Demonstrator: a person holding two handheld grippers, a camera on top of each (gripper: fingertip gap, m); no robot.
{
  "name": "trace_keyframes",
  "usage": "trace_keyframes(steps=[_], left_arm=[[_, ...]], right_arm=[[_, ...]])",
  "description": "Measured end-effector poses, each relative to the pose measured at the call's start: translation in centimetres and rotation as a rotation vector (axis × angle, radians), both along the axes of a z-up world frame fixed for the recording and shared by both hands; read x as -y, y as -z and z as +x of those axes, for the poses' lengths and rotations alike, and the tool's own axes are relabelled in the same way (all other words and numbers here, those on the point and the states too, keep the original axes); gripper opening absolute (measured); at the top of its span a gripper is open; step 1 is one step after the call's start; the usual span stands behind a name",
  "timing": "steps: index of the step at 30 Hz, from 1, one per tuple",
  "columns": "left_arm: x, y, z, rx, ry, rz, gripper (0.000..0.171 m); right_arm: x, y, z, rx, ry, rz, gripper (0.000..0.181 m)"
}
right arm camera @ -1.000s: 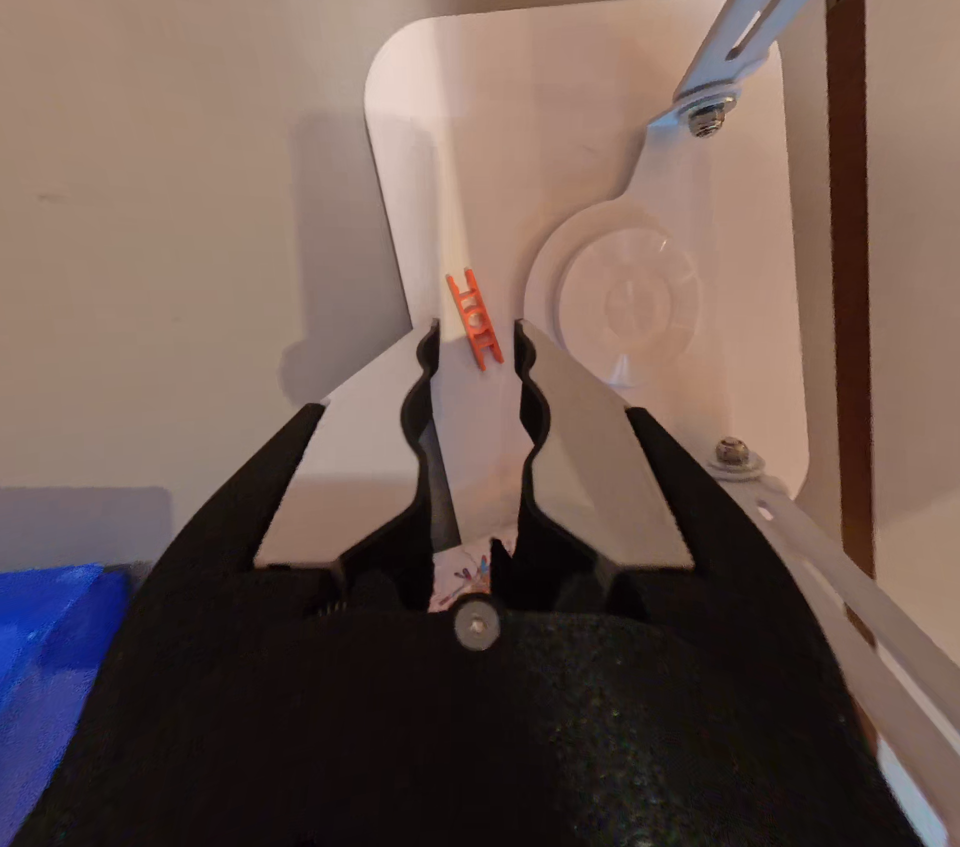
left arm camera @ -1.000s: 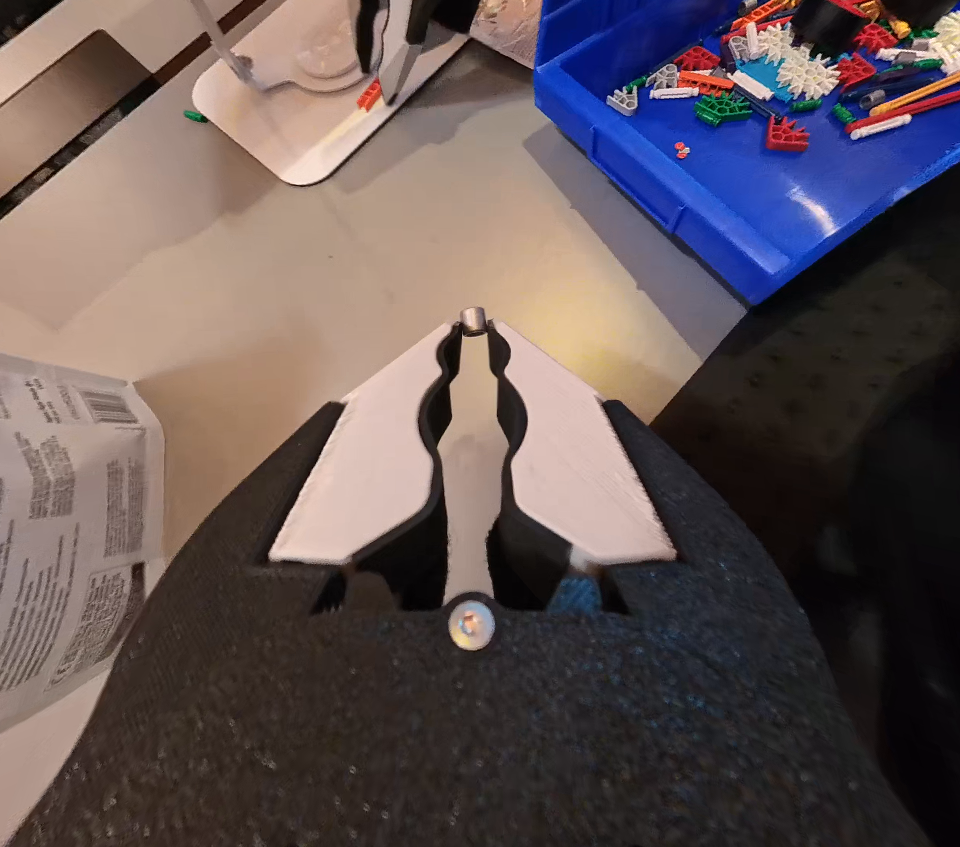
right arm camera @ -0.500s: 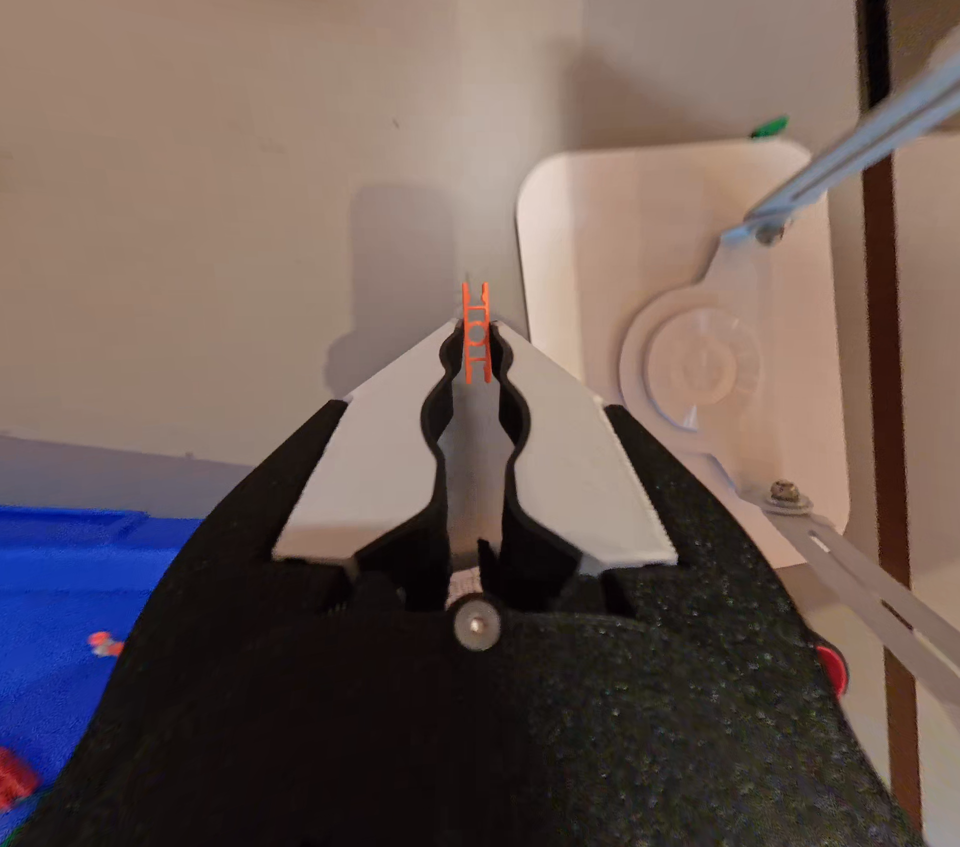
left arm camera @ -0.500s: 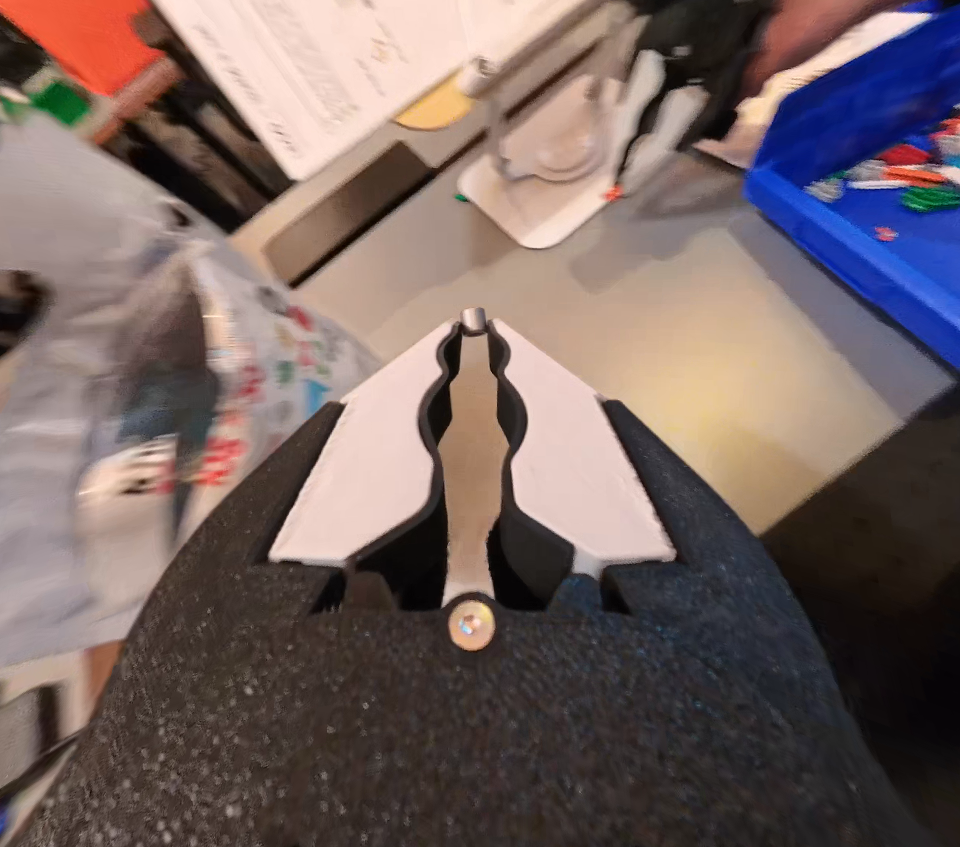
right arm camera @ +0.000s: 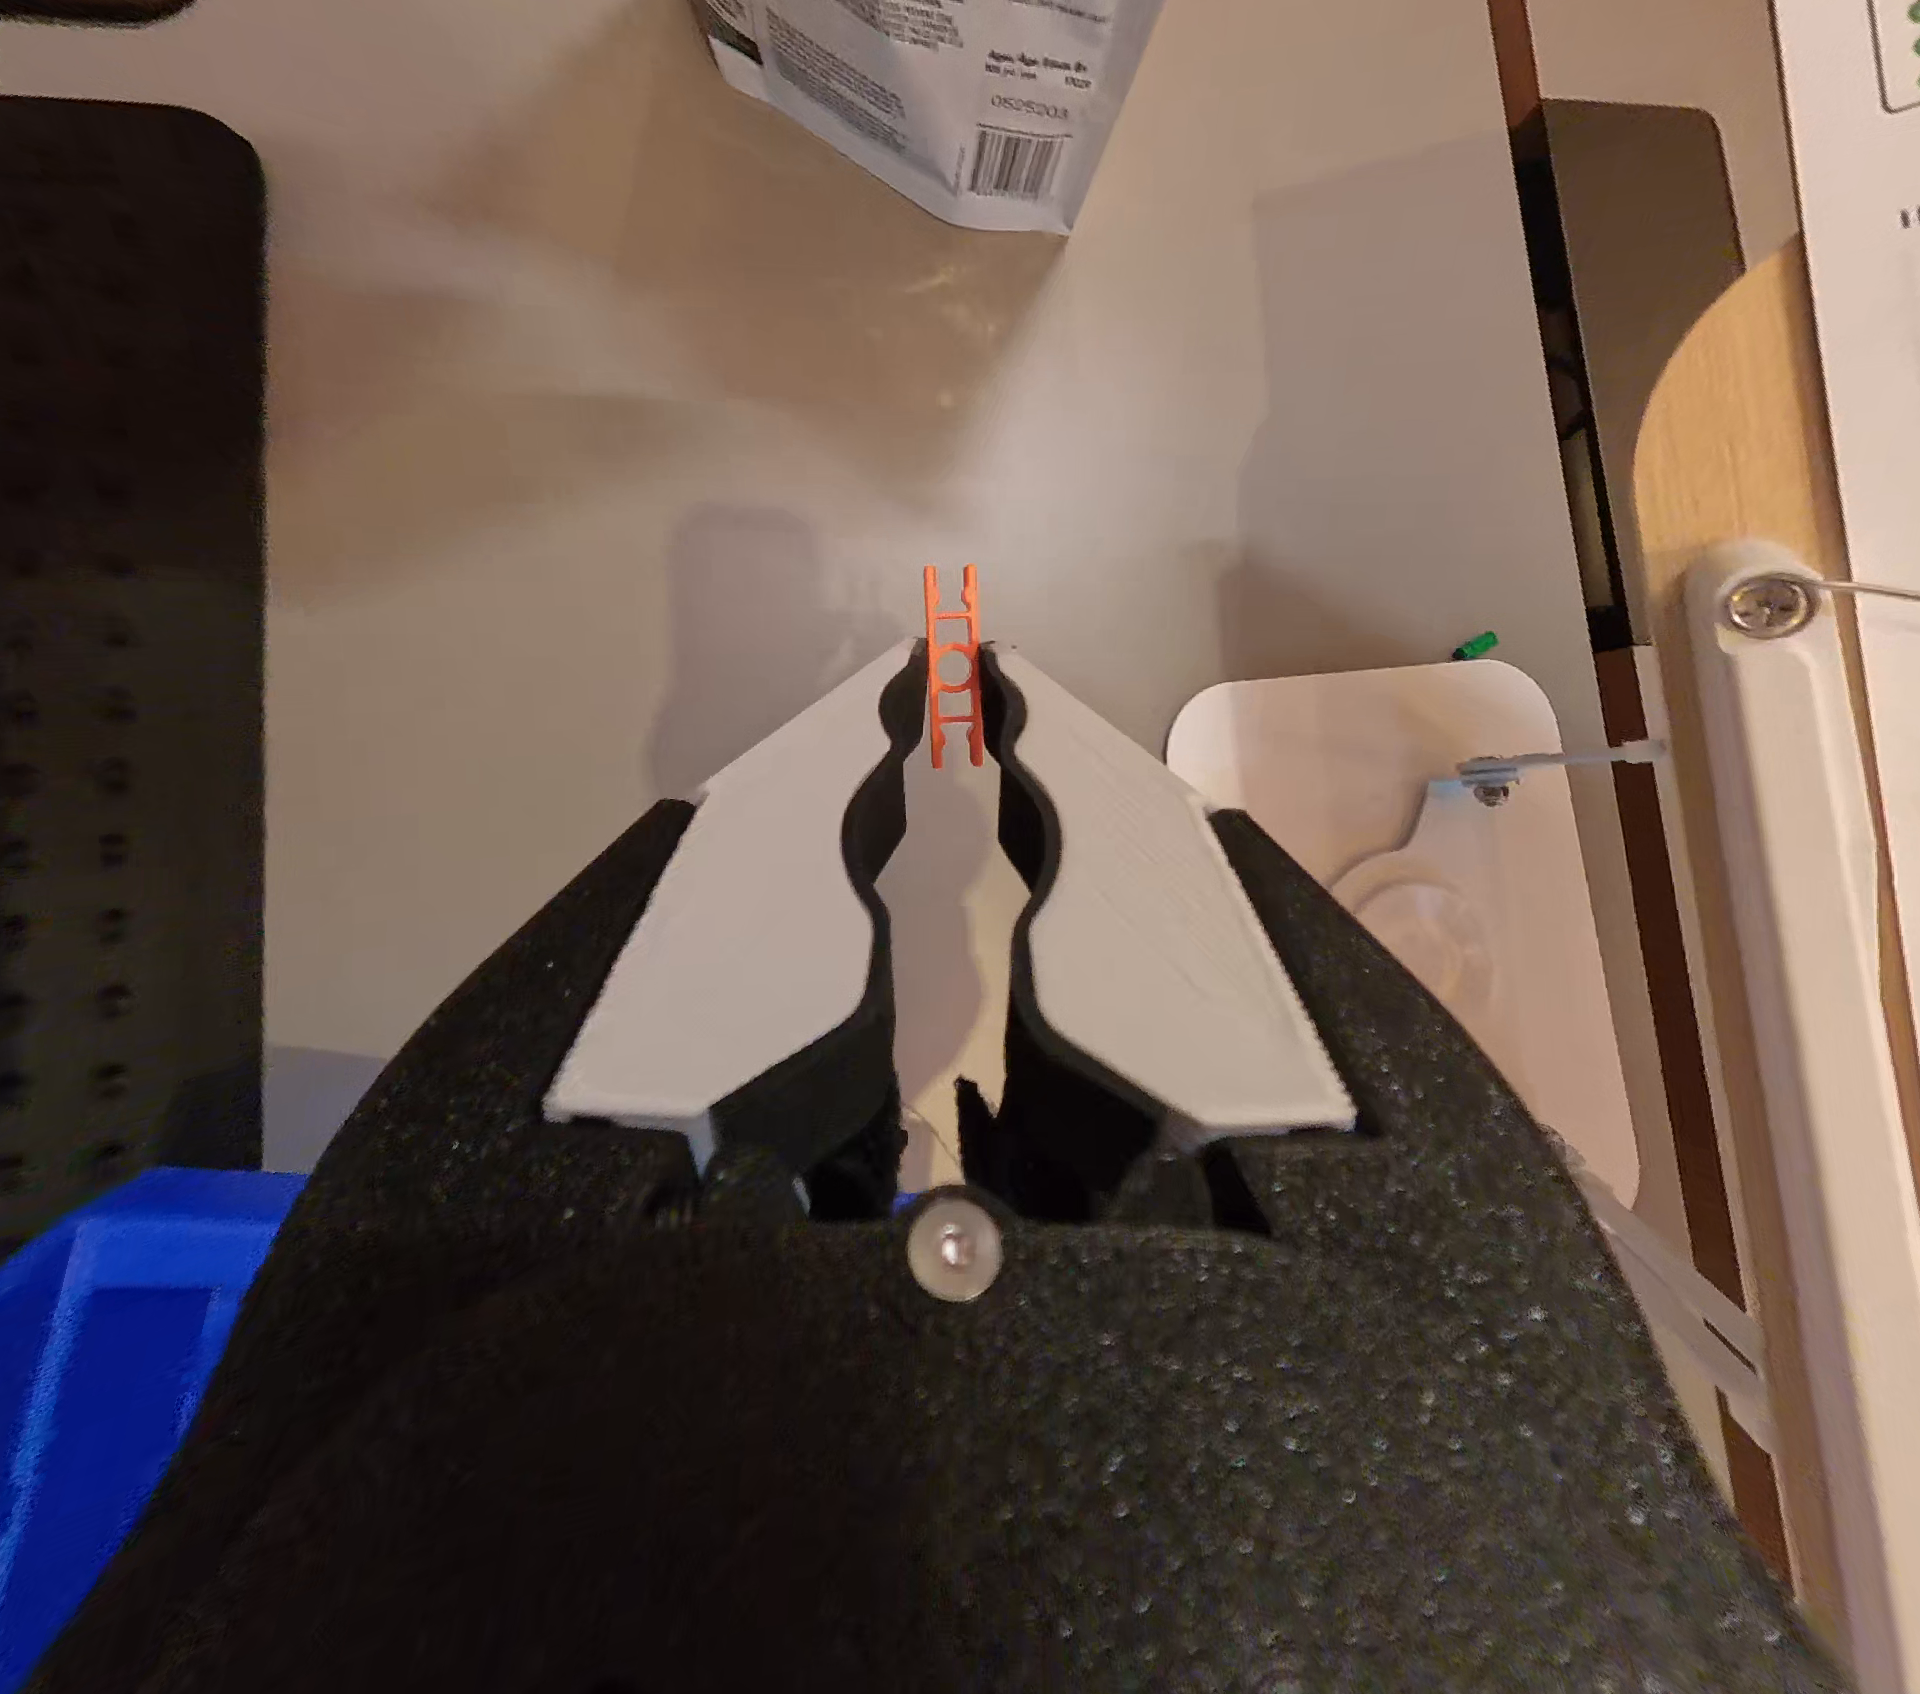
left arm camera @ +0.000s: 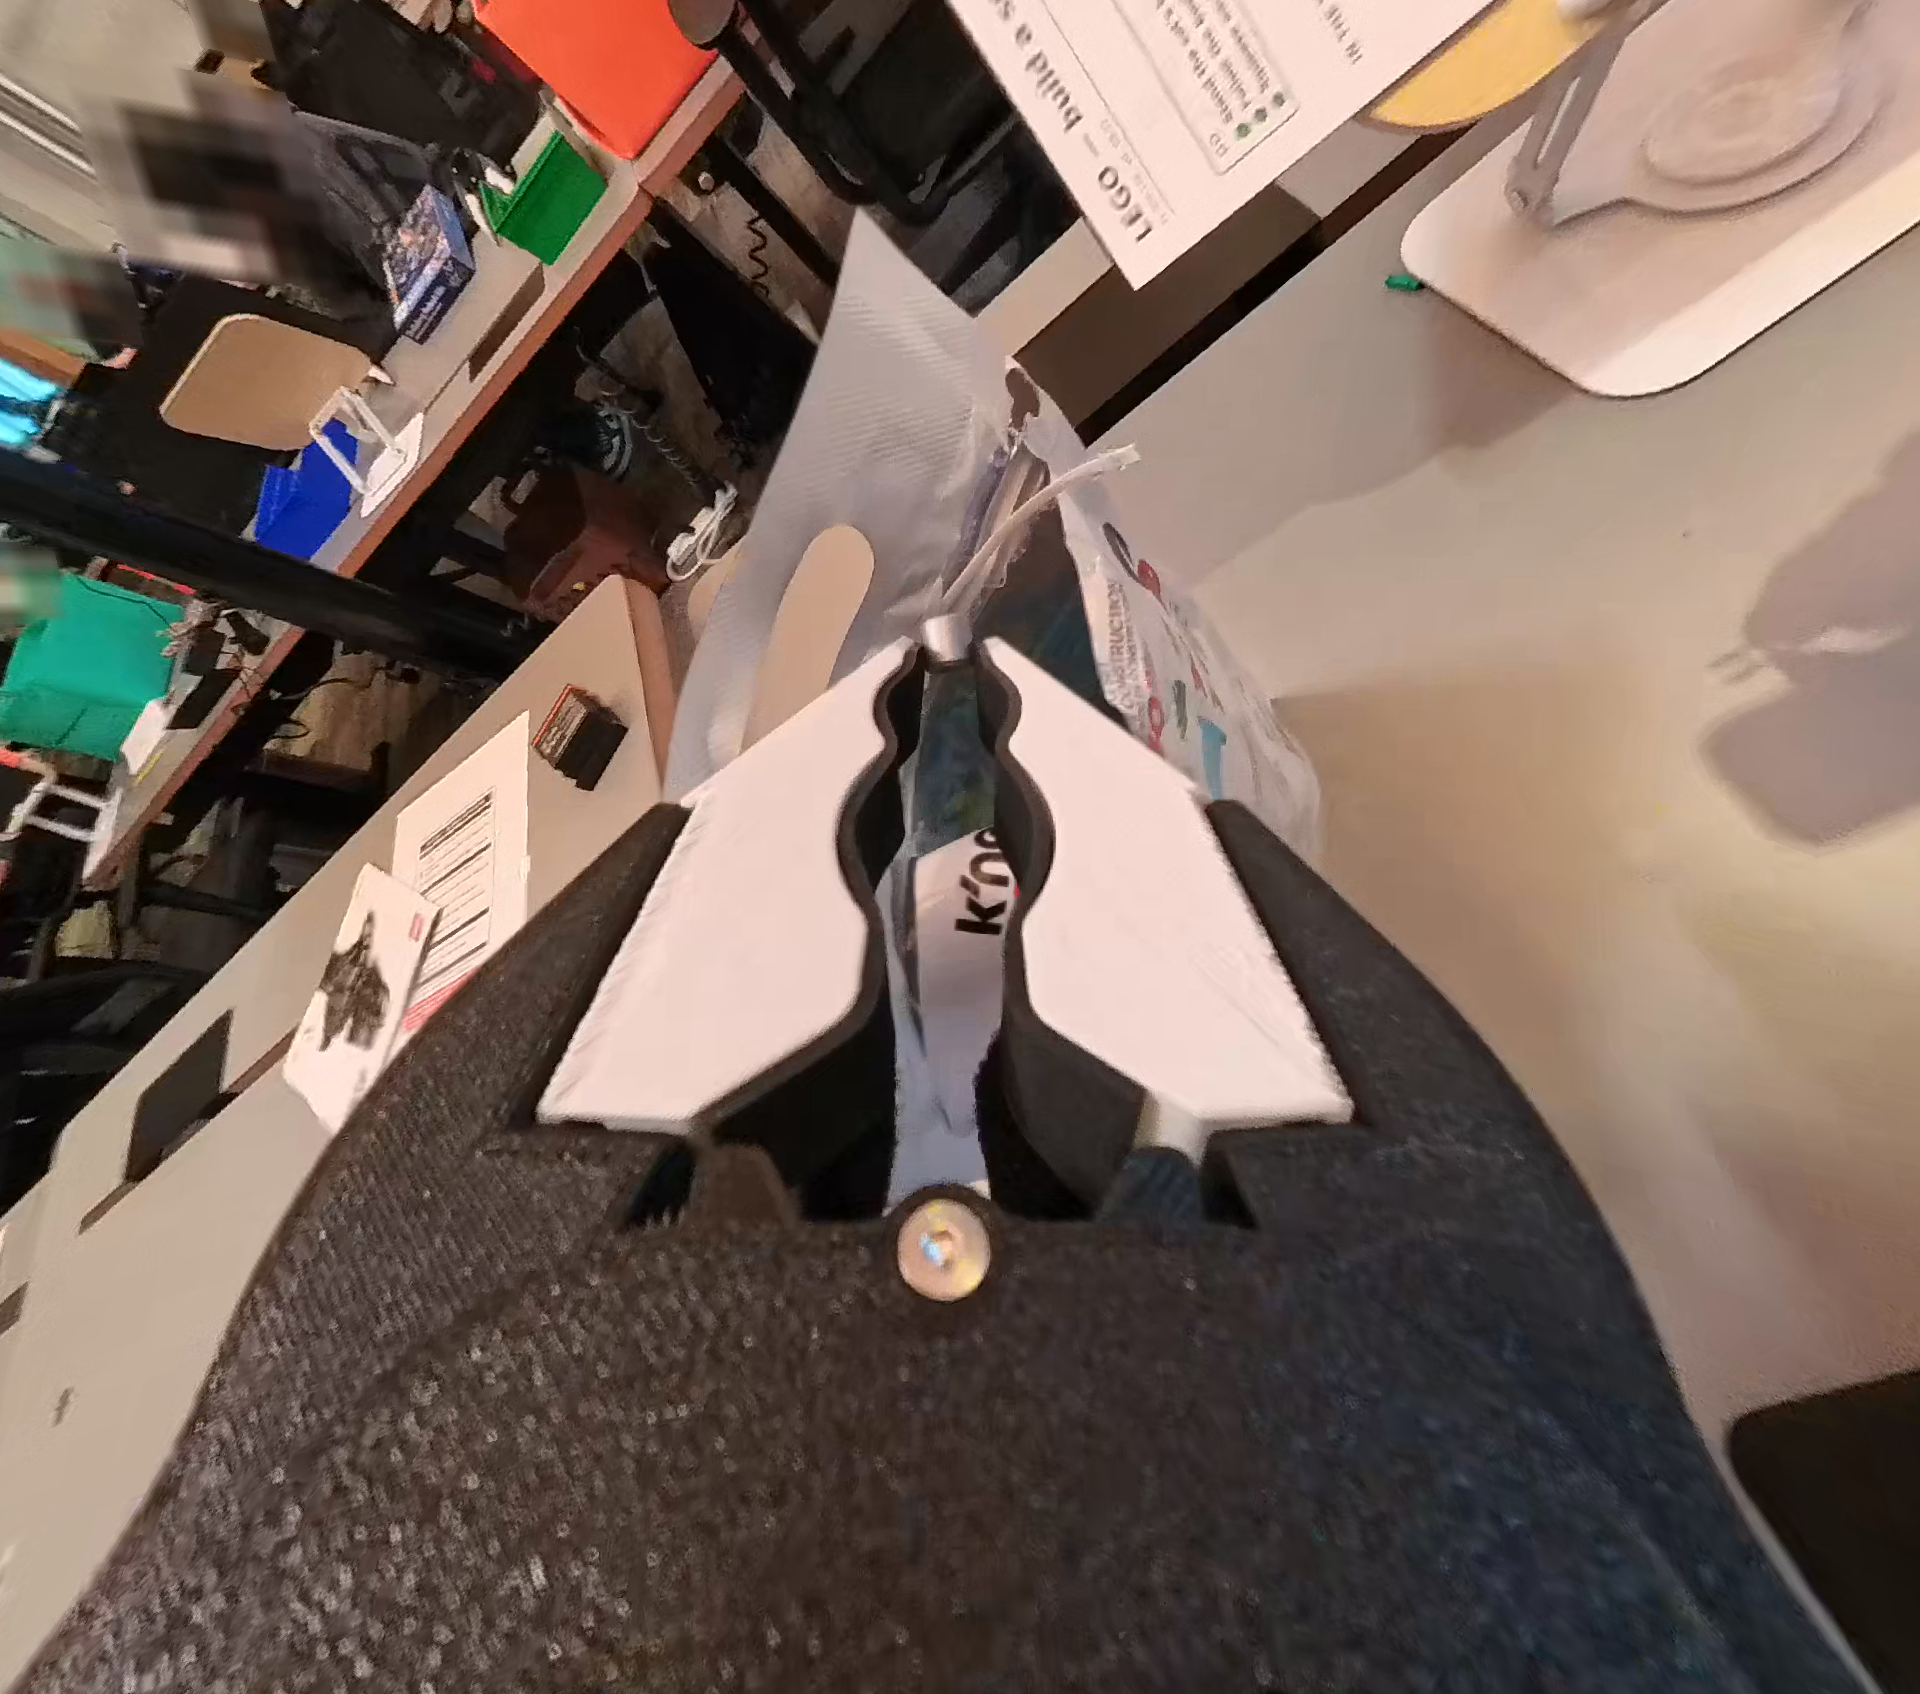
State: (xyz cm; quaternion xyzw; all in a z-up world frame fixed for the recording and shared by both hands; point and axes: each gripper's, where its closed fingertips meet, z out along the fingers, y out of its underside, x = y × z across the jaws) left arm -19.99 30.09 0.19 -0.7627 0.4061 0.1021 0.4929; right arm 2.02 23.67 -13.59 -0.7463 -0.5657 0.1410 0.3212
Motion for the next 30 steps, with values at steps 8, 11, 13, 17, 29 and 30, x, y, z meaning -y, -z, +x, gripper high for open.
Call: trace_keyframes(steps=[8, 11, 13, 17, 29, 30], left_arm=[[-1.4, 3.3, -1.0, -0.120, -0.053, -0.154, 0.027], [-0.9, 3.2, -0.7, -0.122, -0.041, -0.127, 0.035], [-0.1, 3.0, -0.7, -0.097, -0.049, -0.113, 0.040], [2.7, 1.4, -0.8, -0.021, -0.049, -0.035, 0.038], [8.0, 2.6, -3.1, 0.078, -0.037, -0.086, 0.036], [8.1, 2.7, -3.0, 0.082, -0.029, -0.089, 0.036]], right_arm=[[2.0, -1.8, -2.2, -0.020, -0.057, 0.018, 0.008], [2.0, -3.7, -3.8, -0.058, -0.068, 0.032, 0.008], [1.7, -5.9, -5.6, -0.117, -0.067, 0.052, 0.008], [-0.1, -11.9, -11.3, -0.255, -0.097, 0.155, 0.008], [-8.1, -12.5, -23.0, 0.027, -0.260, 0.432, 0.031], [-7.9, -12.6, -22.9, -0.004, -0.263, 0.392, 0.033]])
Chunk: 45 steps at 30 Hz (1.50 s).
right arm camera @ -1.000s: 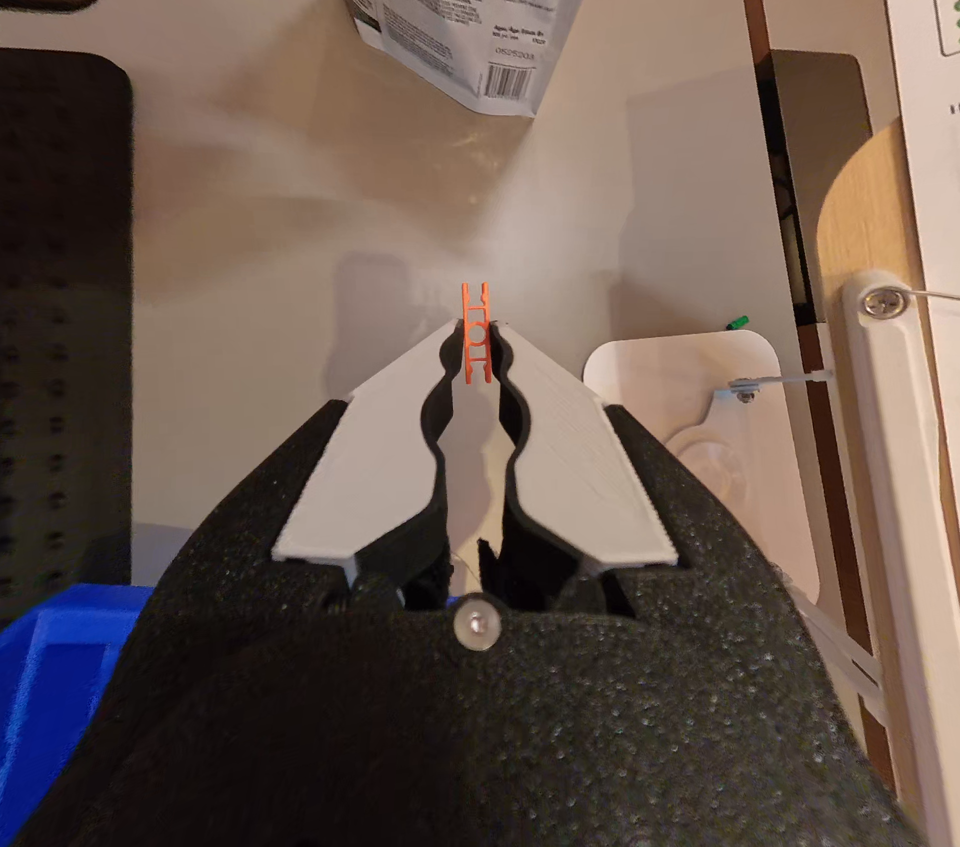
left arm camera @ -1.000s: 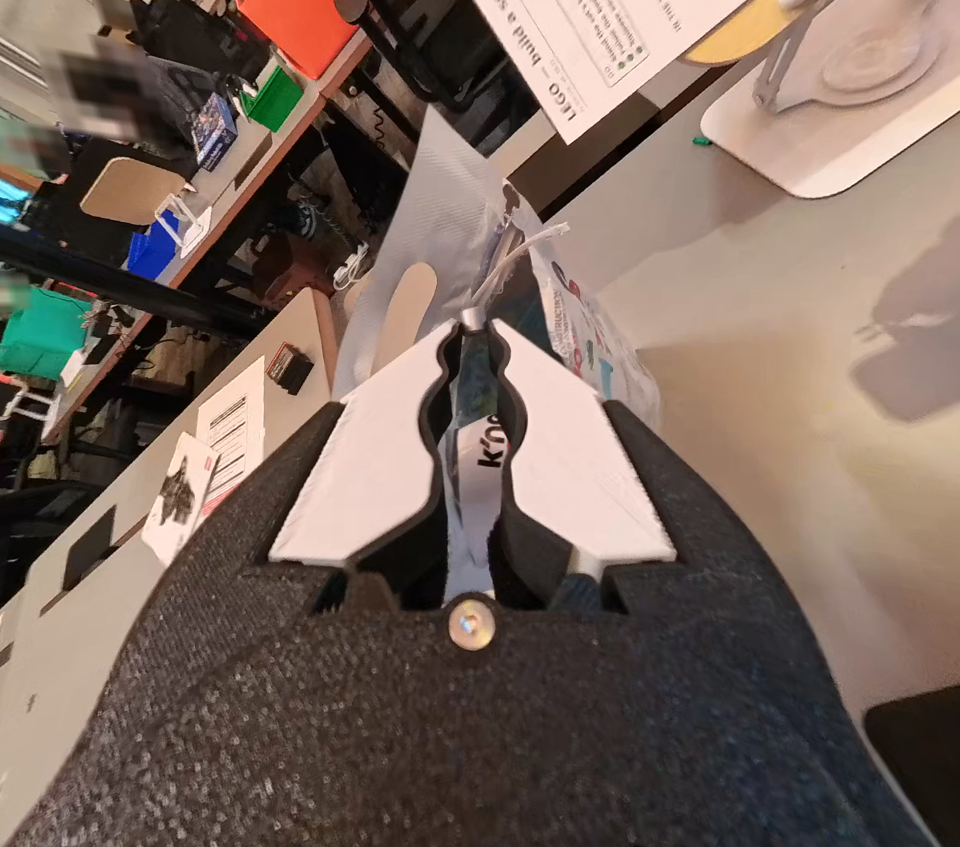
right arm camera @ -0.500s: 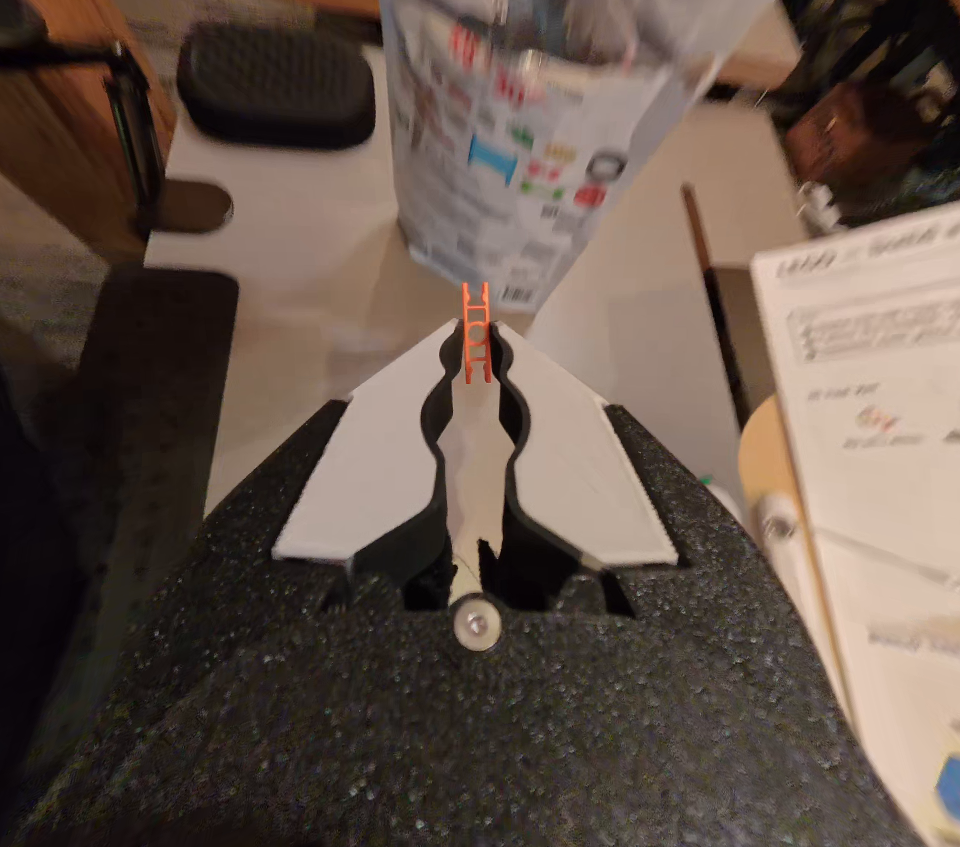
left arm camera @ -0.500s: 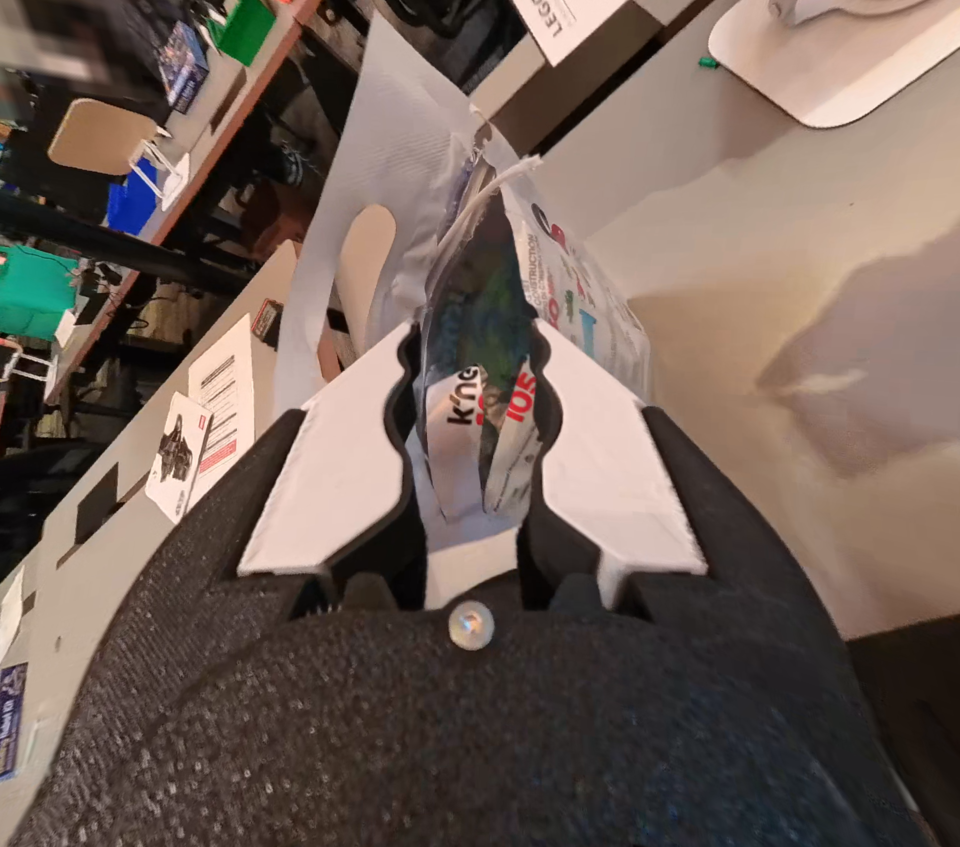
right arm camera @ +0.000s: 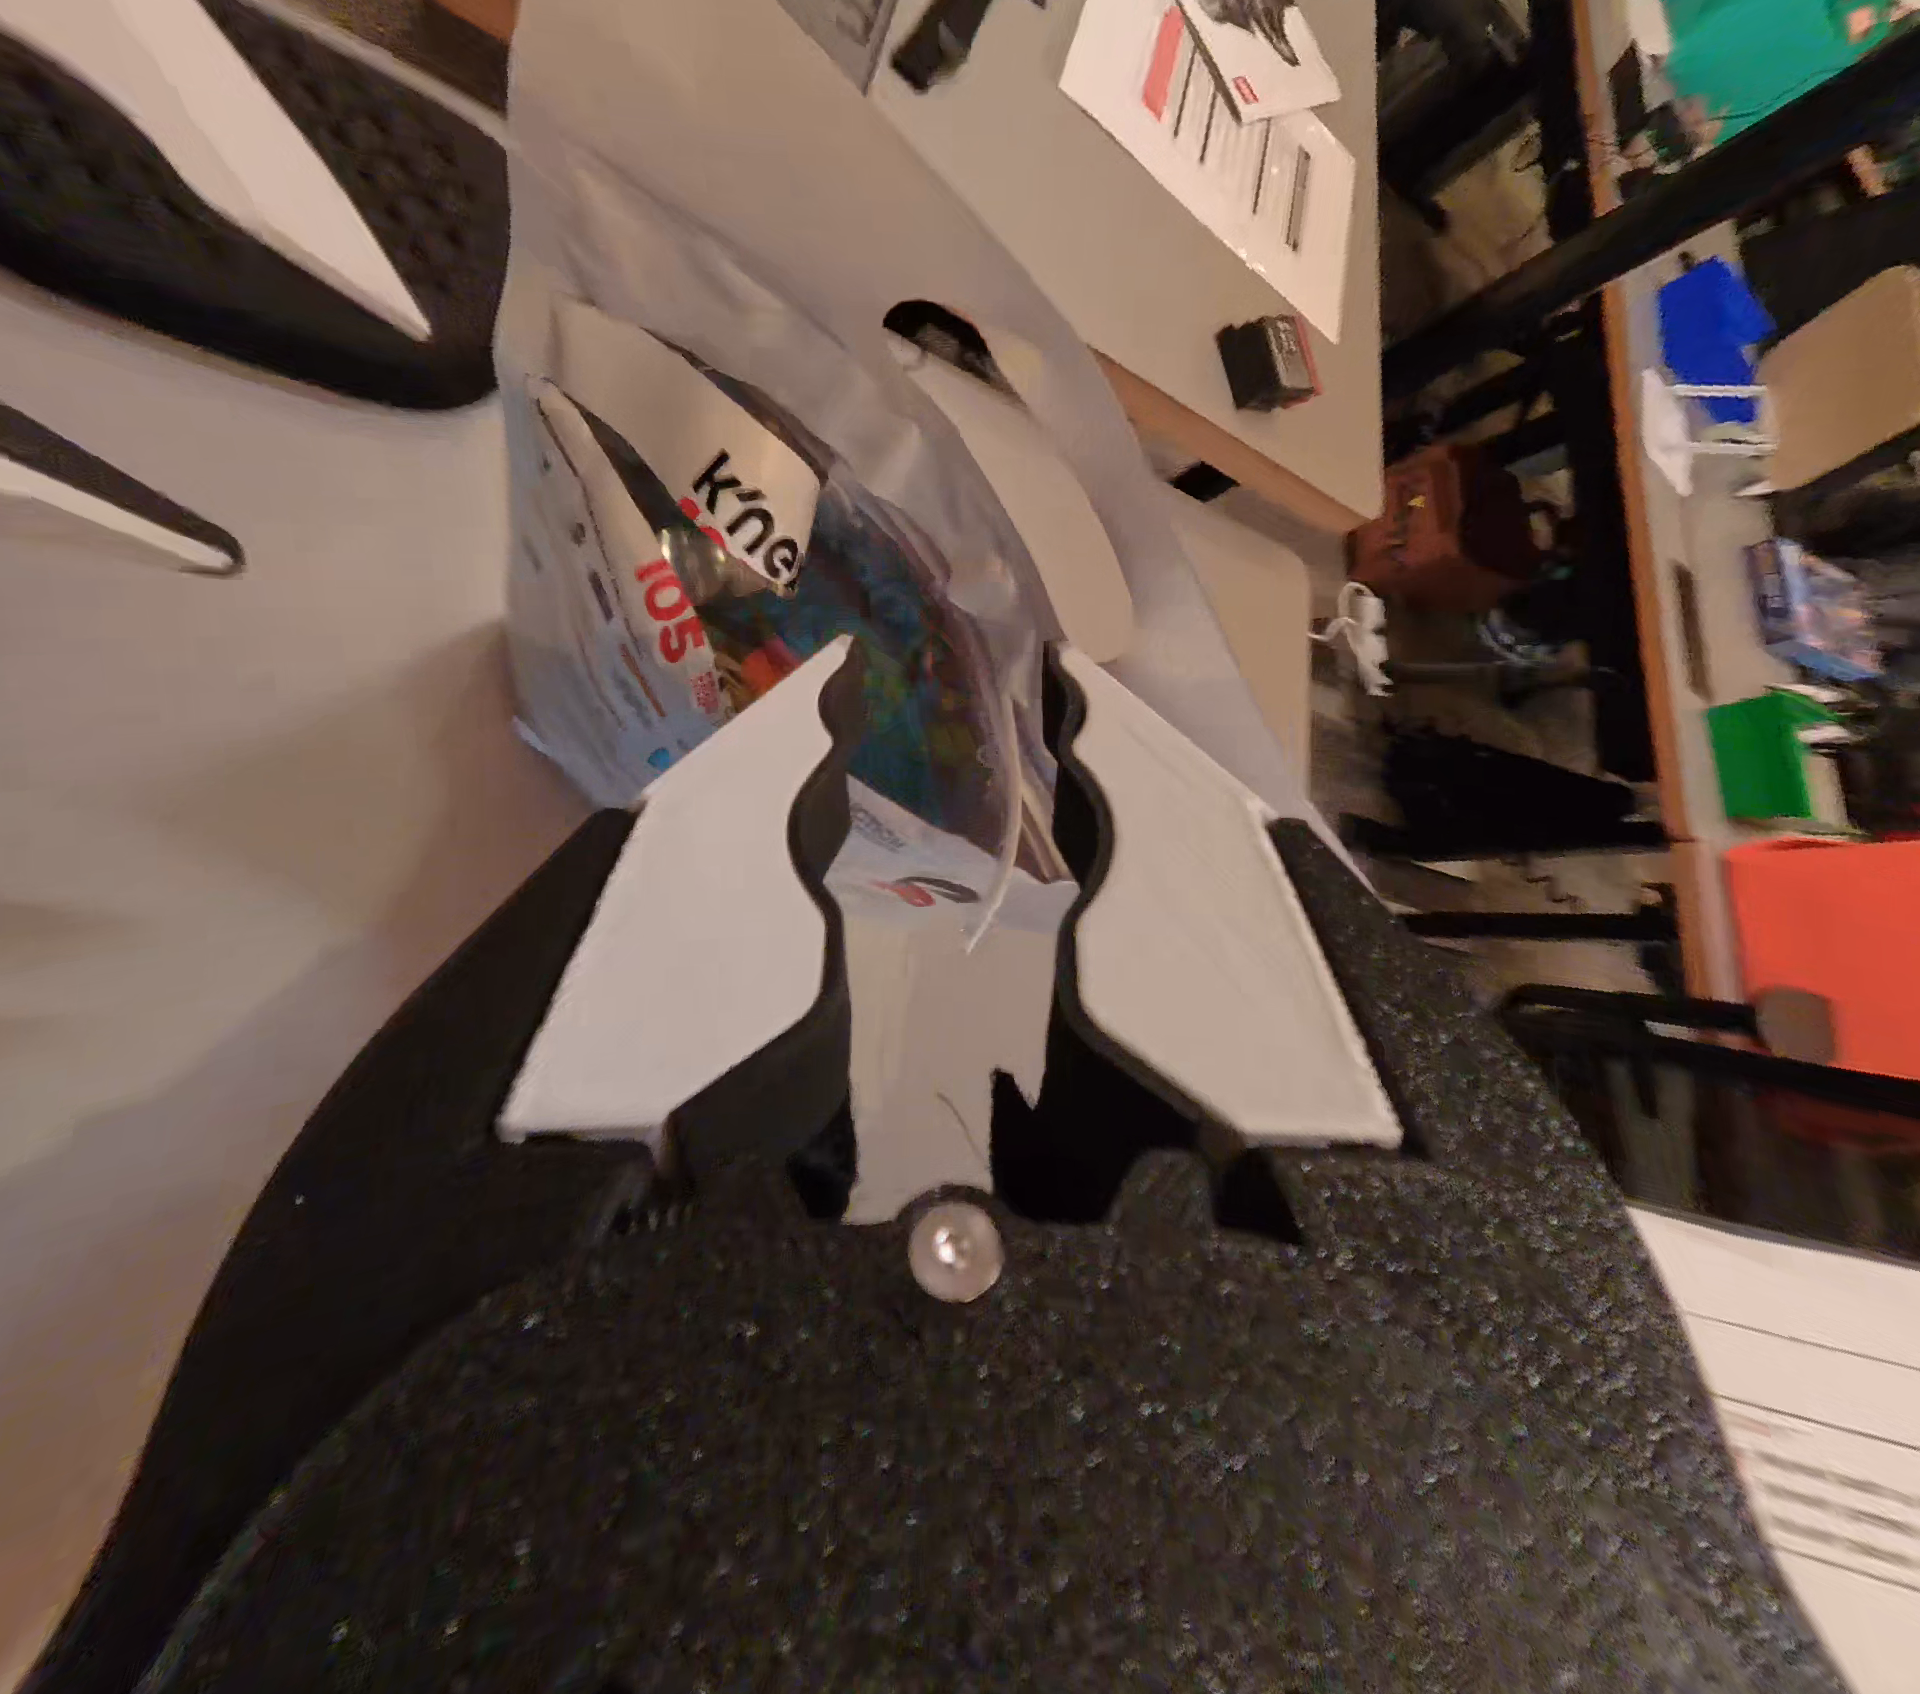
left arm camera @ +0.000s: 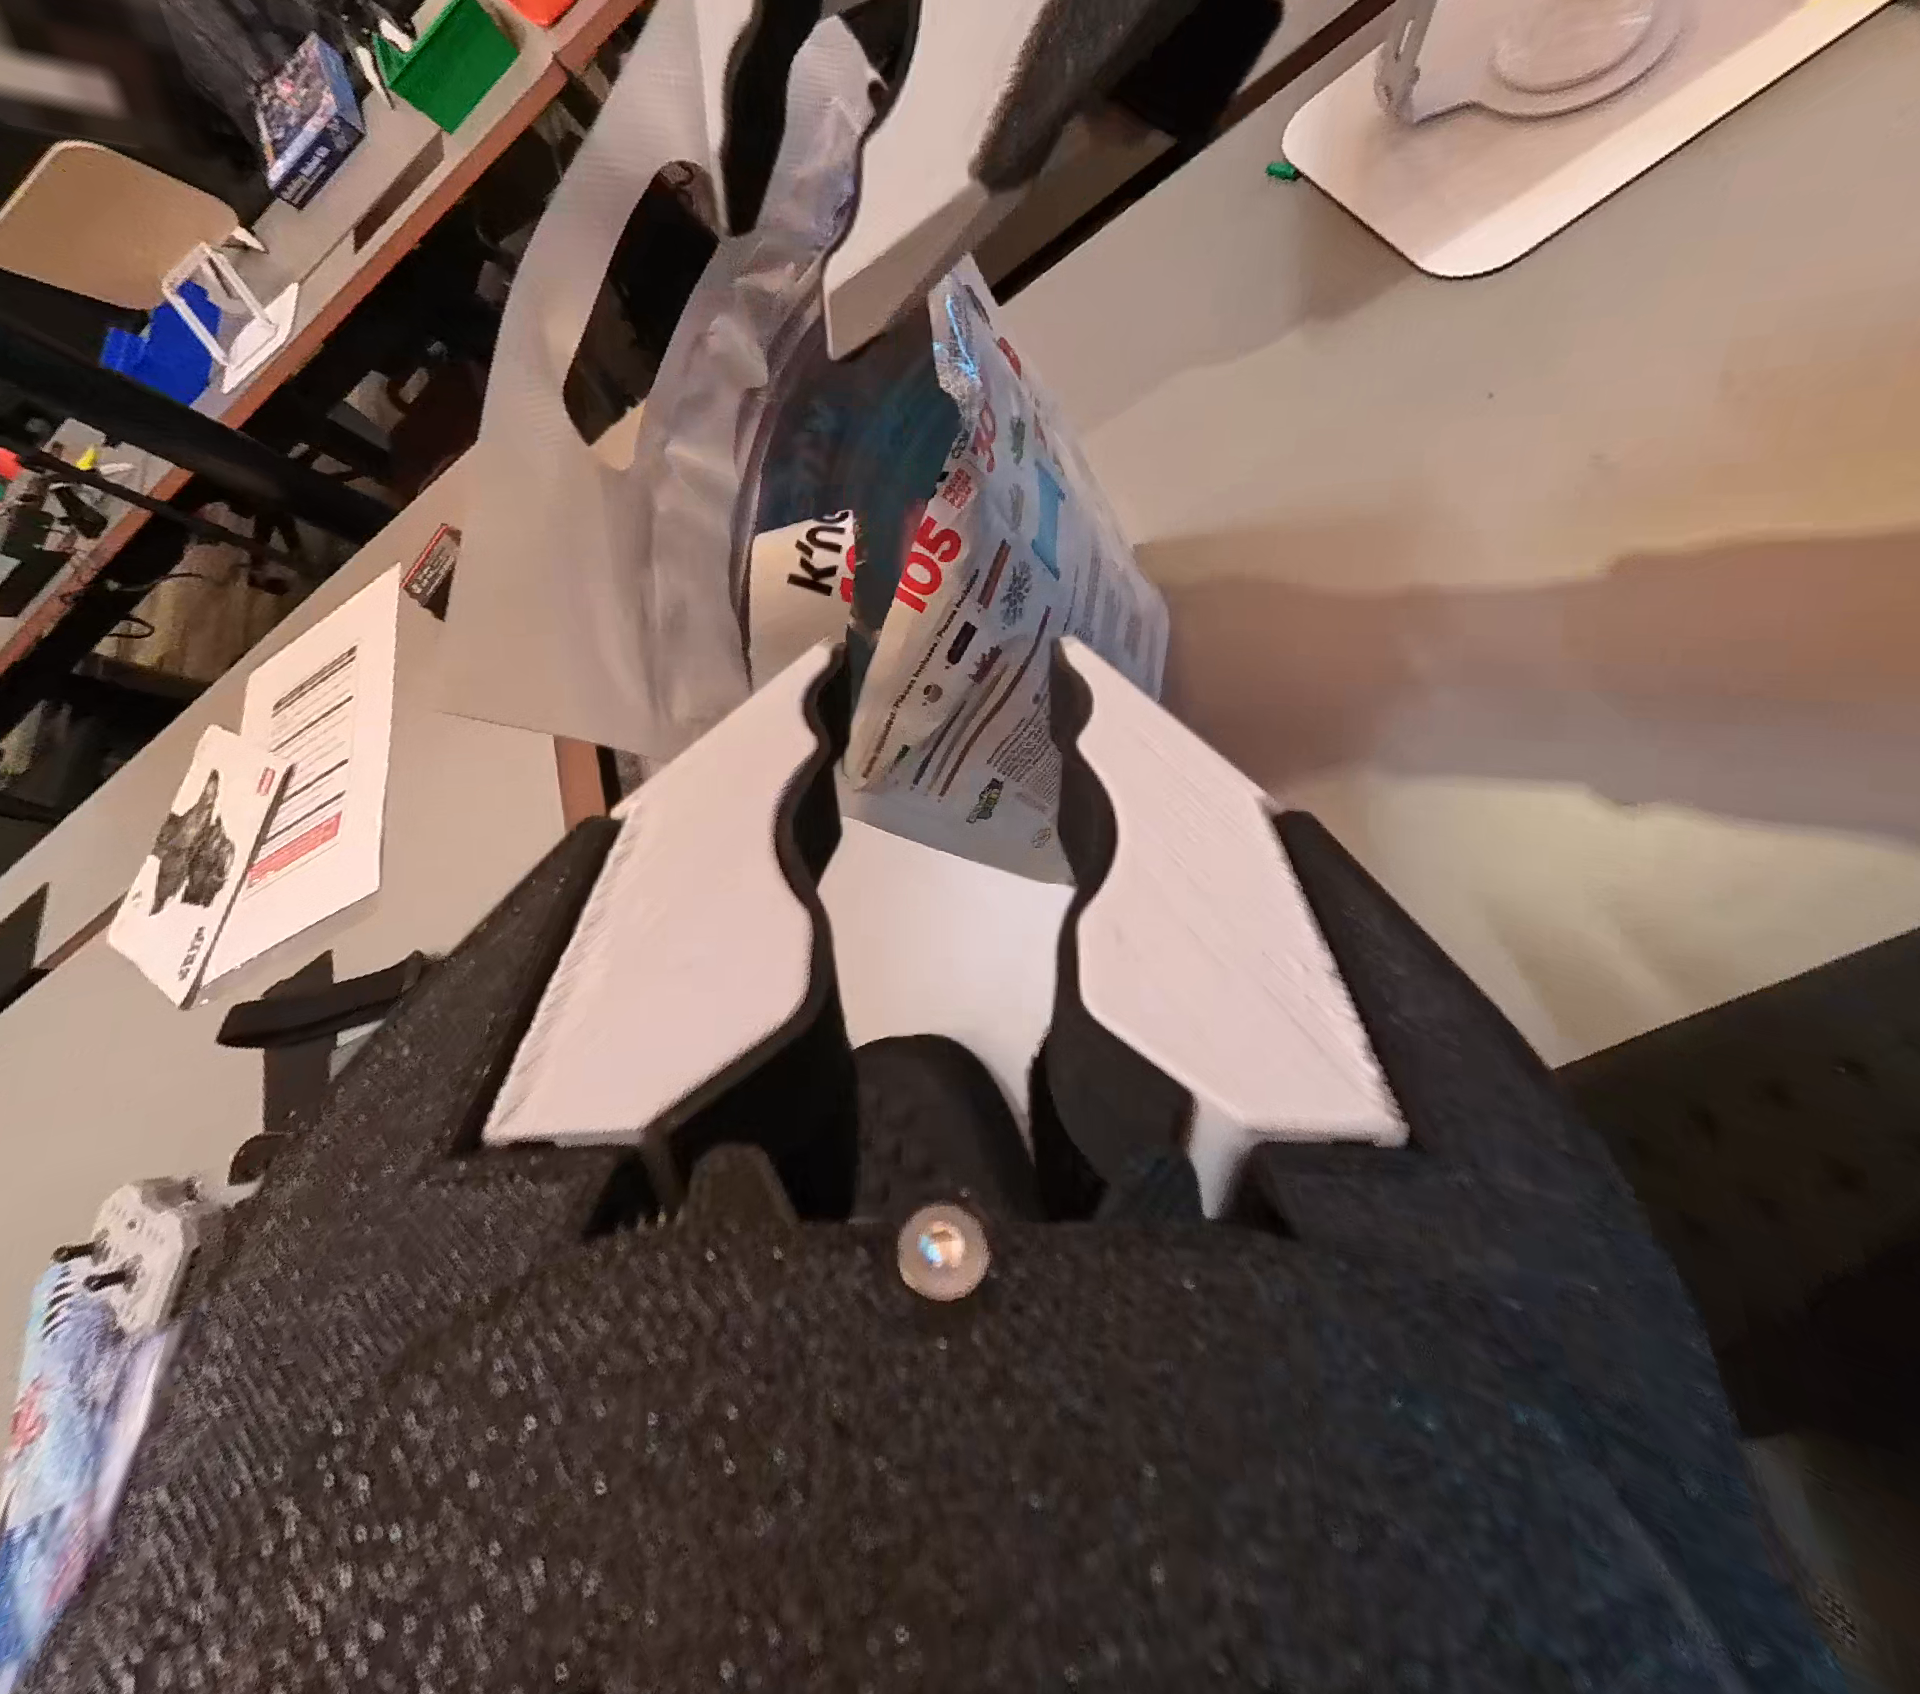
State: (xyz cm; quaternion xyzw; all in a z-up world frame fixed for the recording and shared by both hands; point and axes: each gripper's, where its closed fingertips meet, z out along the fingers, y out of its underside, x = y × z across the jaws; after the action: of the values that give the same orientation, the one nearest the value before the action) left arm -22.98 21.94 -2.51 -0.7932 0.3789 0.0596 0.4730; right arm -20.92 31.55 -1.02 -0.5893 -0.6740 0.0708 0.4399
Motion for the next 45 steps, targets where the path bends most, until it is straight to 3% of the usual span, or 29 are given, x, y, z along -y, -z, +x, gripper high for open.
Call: trace_keyframes(steps=[5, 10, 16, 20, 24, 28, 31, 34, 37, 40, 42, 45], left_arm=[[1.1, 0.1, 2.9, 0.063, 0.145, -0.002, 0.035], [2.2, 2.1, 8.1, 0.149, 0.332, -0.072, 0.036], [3.3, 4.9, 15.8, 0.202, 0.565, -0.170, 0.041], [3.8, 7.2, 21.2, 0.213, 0.654, -0.259, 0.043], [4.5, 9.7, 26.1, 0.190, 0.668, -0.393, 0.052], [6.5, 11.8, 31.3, 0.324, 0.577, -0.611, 0.064], [8.3, 15.0, 34.2, 0.349, 0.501, -0.782, 0.076], [9.4, 18.0, 35.7, 0.380, 0.405, -0.907, 0.081], [10.3, 20.5, 35.9, 0.353, 0.331, -0.961, 0.079], [11.3, 21.6, 36.2, 0.358, 0.296, -1.004, 0.063], [12.2, 22.1, 36.2, 0.345, 0.293, -1.024, 0.043], [12.4, 22.0, 35.5, 0.361, 0.261, -1.036, 0.038]], right_arm=[[1.5, -2.5, 2.9, -0.111, 0.037, -0.071, 0.032], [5.1, -2.7, 10.5, -0.180, 0.197, -0.186, 0.030], [8.1, 1.7, 26.3, -0.155, 0.625, -0.305, 0.031], [11.6, 4.1, 38.5, -0.109, 0.921, -0.363, 0.036], [17.6, 5.5, 49.8, -0.158, 1.168, -0.444, 0.038], [24.9, 10.5, 58.4, -0.154, 1.363, -0.627, 0.048], [29.1, 15.4, 60.8, -0.203, 1.424, -0.793, 0.053], [31.2, 19.0, 59.6, -0.296, 1.391, -0.943, 0.053], [30.9, 18.9, 58.5, -0.493, 1.337, -1.001, 0.045], [31.1, 18.8, 57.5, -0.574, 1.254, -1.077, 0.037], [31.0, 18.7, 57.1, -0.598, 1.232, -1.089, 0.038], [30.7, 18.4, 56.3, -0.629, 1.207, -1.104, 0.035]])
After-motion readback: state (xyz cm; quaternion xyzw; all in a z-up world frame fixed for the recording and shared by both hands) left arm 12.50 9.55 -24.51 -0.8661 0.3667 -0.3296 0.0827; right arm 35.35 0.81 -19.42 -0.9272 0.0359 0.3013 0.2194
